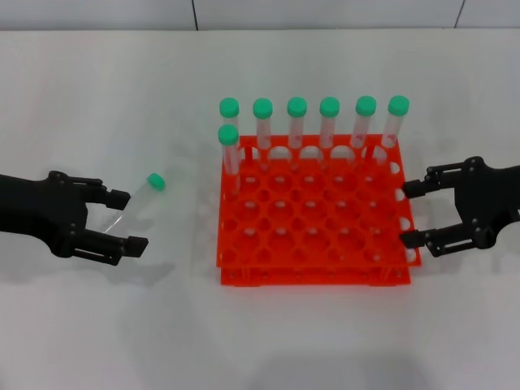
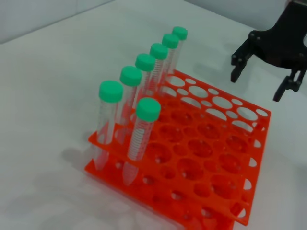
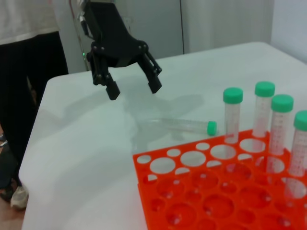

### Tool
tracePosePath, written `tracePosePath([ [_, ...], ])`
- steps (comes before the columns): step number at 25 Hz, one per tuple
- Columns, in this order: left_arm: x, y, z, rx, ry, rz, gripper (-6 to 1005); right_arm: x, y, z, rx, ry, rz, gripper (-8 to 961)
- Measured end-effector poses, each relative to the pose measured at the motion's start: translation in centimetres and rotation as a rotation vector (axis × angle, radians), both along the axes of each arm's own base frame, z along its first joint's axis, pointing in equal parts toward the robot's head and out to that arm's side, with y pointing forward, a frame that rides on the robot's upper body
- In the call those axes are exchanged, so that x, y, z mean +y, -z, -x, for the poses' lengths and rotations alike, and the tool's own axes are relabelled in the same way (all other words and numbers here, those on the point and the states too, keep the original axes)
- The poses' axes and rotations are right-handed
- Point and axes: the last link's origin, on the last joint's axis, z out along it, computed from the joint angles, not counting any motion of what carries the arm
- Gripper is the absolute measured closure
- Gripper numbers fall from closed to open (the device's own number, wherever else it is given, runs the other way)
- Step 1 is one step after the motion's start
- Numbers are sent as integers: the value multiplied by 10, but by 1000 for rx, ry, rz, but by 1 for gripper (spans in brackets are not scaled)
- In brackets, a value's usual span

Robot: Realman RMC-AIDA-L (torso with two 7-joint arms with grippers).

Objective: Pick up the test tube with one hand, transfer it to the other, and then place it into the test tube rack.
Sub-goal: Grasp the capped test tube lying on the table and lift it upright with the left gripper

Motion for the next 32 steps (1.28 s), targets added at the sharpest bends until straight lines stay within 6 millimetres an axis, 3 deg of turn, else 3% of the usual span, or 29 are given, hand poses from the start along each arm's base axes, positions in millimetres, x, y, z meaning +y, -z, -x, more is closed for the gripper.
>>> tracePosePath([
  [6, -5, -14, -5, 48, -58, -63, 123, 0, -1, 0, 21, -1, -19, 205],
  [16, 4, -24, 3, 181, -338, -109, 124, 0, 2, 1, 45, -19, -42, 205],
  [32, 35, 9, 6, 376, -433, -56, 180, -1, 6, 1, 57, -23, -48, 206],
])
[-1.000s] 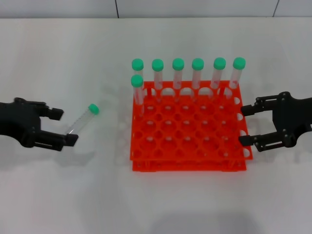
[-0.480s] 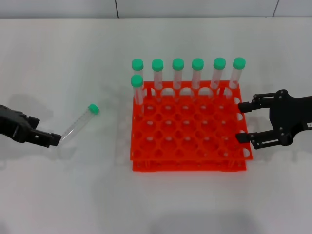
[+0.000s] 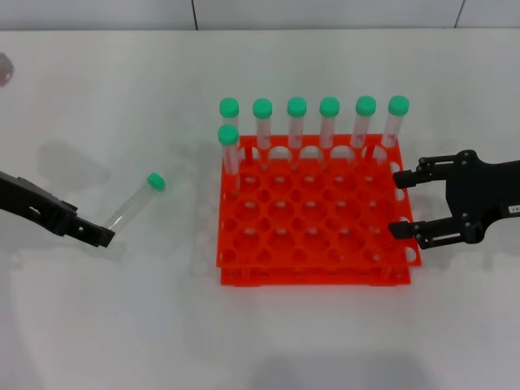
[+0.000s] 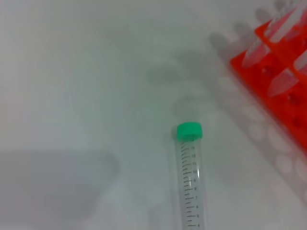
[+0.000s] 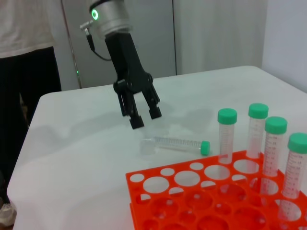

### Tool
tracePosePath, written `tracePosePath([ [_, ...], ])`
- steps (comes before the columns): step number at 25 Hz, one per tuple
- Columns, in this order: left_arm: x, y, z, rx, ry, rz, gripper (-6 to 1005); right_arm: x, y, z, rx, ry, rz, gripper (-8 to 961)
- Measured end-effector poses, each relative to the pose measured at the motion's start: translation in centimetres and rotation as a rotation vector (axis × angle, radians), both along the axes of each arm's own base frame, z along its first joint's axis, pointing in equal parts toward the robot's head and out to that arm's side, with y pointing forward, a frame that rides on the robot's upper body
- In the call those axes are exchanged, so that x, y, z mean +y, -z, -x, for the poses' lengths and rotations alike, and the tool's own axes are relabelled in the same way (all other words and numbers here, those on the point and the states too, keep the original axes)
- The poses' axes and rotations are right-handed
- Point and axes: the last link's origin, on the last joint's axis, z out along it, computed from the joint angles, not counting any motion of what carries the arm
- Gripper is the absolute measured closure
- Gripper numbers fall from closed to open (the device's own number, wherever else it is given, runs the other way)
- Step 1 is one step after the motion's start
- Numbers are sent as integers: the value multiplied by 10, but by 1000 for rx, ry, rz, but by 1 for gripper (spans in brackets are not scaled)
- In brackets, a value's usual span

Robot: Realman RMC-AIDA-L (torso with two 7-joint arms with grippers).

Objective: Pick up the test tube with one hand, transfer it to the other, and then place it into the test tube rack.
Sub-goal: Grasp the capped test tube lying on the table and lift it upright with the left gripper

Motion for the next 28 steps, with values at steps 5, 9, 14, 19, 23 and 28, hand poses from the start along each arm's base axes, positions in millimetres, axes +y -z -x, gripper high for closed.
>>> tracePosePath([
  [5, 7, 13, 3, 44, -19, 28, 199, 1, 0, 0, 2, 1, -12, 206],
  [9, 12, 22, 6, 81, -40, 46, 215, 1, 1, 0, 7, 2, -12, 206],
  [14, 14, 28, 2, 89, -29, 65, 235, 2, 2, -1, 10, 5, -17, 205],
  [19, 18, 28, 0, 94, -25, 52, 301, 2, 2, -1, 10, 5, -20, 205],
  [23, 18, 29, -1, 100, -28, 53, 378, 3, 2, 0, 10, 2, -22, 205],
  [28, 19, 32, -2, 122, -32, 62, 484, 4, 2, 2, 9, -3, -20, 205],
])
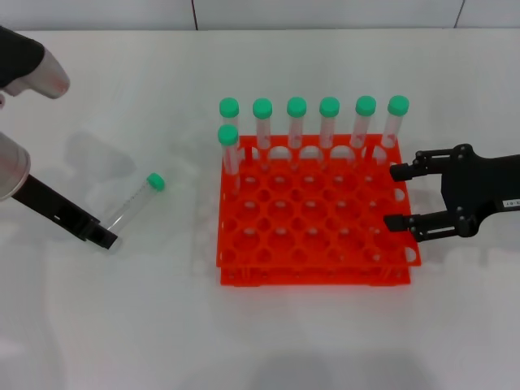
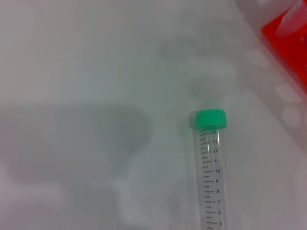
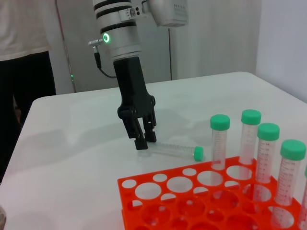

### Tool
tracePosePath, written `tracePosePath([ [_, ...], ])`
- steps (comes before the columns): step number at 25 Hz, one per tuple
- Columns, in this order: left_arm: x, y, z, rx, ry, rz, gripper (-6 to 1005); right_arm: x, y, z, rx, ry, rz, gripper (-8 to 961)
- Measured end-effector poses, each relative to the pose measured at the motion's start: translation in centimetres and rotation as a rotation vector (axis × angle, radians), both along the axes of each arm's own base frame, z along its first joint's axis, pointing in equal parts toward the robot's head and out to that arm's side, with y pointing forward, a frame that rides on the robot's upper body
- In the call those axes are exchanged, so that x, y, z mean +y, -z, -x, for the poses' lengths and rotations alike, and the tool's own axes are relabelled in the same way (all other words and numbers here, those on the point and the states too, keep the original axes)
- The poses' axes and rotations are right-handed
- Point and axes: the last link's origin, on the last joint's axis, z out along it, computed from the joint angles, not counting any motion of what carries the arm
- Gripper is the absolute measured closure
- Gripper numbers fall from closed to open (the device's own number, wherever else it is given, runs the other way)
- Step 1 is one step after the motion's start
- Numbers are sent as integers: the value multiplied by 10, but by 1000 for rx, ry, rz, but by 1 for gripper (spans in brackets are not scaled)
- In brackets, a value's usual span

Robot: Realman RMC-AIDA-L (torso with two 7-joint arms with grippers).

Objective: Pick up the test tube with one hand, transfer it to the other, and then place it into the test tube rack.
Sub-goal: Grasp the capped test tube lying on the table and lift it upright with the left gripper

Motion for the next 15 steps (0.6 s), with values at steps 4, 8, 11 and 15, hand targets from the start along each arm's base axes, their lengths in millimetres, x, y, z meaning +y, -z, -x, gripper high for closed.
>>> tracePosePath([
  [4, 0, 3, 0, 7, -4, 5, 599, 0, 0, 0, -1, -1, 1, 205],
  [8, 2, 6, 0, 5, -14, 1, 593, 0, 1, 0, -3, -3, 4, 206],
  [11, 3, 8, -1, 4, -15, 5, 600, 0, 1, 0, -3, -3, 4, 206],
  [15, 3, 9, -2, 2, -21, 7, 613, 0, 1, 0, -4, -3, 5, 206],
])
